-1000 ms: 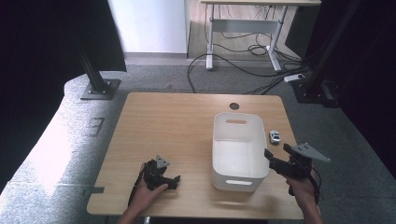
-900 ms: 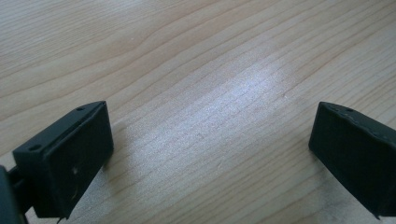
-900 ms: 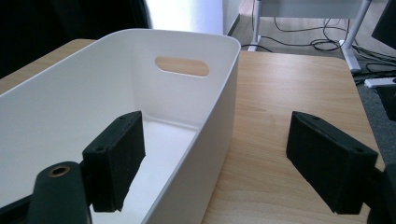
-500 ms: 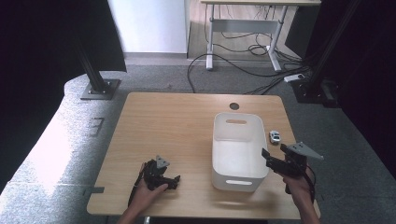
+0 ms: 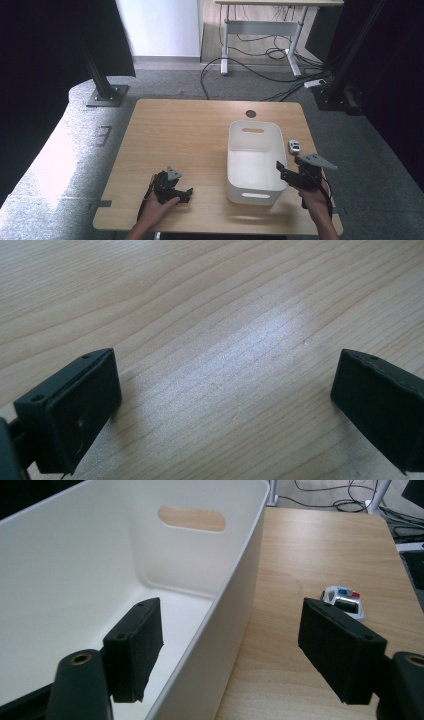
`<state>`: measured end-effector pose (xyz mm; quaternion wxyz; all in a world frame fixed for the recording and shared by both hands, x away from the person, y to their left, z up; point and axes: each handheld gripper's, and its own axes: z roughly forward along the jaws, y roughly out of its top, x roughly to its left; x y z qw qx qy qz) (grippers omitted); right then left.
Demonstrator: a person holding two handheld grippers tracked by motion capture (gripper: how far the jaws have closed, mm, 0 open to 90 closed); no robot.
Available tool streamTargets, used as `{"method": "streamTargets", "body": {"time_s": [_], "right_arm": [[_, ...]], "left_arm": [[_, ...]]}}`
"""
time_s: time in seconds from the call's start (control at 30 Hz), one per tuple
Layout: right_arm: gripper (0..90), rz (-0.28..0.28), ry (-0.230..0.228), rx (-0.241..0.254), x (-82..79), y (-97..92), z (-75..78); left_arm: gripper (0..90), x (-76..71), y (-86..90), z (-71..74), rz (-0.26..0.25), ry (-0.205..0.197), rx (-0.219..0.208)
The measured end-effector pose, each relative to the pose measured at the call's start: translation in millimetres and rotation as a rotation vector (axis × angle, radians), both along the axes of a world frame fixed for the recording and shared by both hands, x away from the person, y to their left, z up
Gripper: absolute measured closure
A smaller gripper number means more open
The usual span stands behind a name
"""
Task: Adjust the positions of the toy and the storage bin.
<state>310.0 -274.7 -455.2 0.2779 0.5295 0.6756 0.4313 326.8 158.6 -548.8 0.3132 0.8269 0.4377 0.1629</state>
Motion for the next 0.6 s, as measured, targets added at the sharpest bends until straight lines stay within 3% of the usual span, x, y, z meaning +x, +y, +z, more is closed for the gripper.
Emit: {"method": "streamTargets", "body": {"time_s": [0.2, 0.6], "right_arm": [[30.8, -0.001, 0.013, 0.015, 1.1, -0.2, -2.4], [53.9, 0.054, 0.042, 0.06, 0.3, 1.6, -0.5]], "left_arm": [[0.0, 0.0, 0.0, 0.0, 0.0, 0.0, 0.0], [0.0, 0.0, 0.0, 0.0, 0.0, 0.0, 0.0]]}}
